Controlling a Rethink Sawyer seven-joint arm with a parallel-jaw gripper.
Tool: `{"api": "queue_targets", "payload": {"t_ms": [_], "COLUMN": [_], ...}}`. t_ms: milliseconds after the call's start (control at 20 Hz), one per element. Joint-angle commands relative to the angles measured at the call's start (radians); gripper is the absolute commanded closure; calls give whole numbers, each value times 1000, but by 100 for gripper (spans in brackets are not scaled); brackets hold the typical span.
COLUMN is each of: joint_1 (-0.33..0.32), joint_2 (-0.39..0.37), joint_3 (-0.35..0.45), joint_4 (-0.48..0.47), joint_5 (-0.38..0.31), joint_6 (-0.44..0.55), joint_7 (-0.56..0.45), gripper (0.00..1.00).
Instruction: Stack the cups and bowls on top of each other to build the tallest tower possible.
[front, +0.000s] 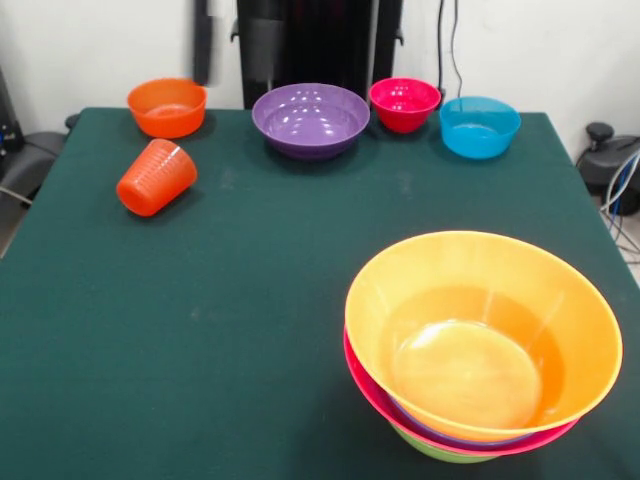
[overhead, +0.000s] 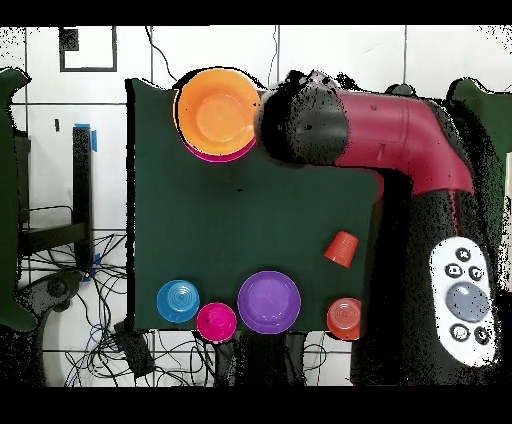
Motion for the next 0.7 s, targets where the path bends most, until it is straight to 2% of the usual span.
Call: {"api": "queue_targets", "payload": {"t_ms": [50, 100, 200, 450, 700], "joint_1": [27, 40, 40, 31, 46], "joint_2": [73, 85, 101, 114, 132], "joint_3": [-186, -210, -231, -273, -310], "joint_4": [-9, -20, -13, 69, 146], "joint_5": [-177, -202, -209, -181, -151], "joint_6": [68, 76, 50, -39, -84], "joint_7": [220, 227, 246, 302, 337], "gripper": [0, 0, 0, 0, 0]}}
